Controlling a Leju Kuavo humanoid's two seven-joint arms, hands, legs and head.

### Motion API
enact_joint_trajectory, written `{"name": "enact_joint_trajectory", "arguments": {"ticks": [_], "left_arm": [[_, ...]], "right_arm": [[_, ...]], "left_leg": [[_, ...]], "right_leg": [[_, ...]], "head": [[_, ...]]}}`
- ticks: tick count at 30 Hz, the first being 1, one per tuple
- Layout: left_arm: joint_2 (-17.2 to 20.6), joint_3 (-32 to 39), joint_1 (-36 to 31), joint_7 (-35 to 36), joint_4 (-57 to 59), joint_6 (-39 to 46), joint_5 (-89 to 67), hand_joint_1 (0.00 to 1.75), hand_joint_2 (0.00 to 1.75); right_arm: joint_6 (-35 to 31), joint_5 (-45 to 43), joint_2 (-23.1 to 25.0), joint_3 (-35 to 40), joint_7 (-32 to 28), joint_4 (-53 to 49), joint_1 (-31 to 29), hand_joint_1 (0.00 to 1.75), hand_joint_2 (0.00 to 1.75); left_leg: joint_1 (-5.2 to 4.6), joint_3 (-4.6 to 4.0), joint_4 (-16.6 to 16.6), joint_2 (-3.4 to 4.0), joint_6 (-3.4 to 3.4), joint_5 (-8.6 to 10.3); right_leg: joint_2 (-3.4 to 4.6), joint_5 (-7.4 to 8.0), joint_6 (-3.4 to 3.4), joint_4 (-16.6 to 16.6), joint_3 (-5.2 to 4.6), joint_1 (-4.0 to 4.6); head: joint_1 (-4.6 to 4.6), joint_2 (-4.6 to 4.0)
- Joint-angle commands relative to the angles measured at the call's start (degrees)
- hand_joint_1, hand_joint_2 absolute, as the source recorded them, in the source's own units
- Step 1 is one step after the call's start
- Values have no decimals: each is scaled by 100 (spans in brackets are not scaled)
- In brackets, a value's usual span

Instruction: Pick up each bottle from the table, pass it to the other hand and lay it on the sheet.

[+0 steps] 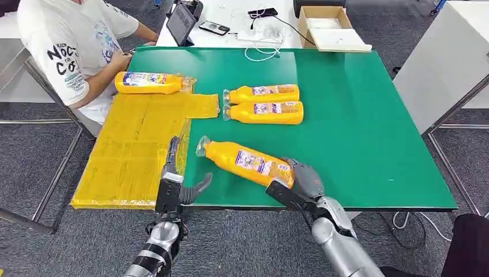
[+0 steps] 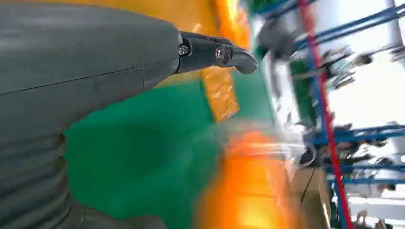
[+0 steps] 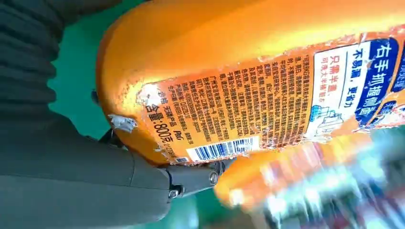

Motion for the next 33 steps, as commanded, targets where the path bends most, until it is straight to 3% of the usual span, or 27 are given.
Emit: {"name": "enact_joint_trajectory", "arguments": {"ticks": [1,9,13,15,22,28,33], "left_arm": [[-114,343,255,944,-302,-1560,1157,0,175],[-54,320,476,870,-976,-1230,1258,0,175],[93,152,566,1709,-1217,-3068,2855,0,175],[152,61,551,1850,-1191,-3566,3350,0,175],[260,-230,658,1898,-1590,-4530,4073,0,175],[277,-424,693,1979,-1699,-4731,4252,0,175],[273,-438,697,1966,-1694,-4736,4253,0,175]], "right_arm": [[-2146,-599,1373,-1923,-1185,-3258,1419,175,175],[-2673,-824,1485,-2138,-1364,-3359,1537,175,175],[-2378,-765,1380,-1848,-1768,-3094,1587,175,175],[-2256,-731,1390,-1694,-1900,-2935,1596,175,175],[-1849,-550,1496,-1053,-2223,-2486,1787,175,175],[-1777,-275,1682,-445,-2299,-1750,1824,175,175],[-1772,-285,1710,-404,-2304,-1589,1799,175,175]], "left_leg": [[-3,-4,3,1,2,-12],[-4,8,0,1,7,-15],[-2,7,-3,2,6,-13],[-2,-2,-6,1,3,-6],[3,-3,-6,2,1,-7],[3,3,-11,8,1,-8],[3,13,-11,8,3,-11]], "right_leg": [[-3,-14,-14,8,-2,-1],[-4,-16,-14,2,8,-2],[-3,-14,-14,-2,8,0],[-1,-7,-9,-4,-2,-2],[1,-6,-10,-6,-1,3],[5,-6,-10,-9,2,5],[3,-10,-15,-10,12,6]], "head": [[4,0],[2,0],[2,0],[0,0],[2,0],[0,0],[0,0]]}}
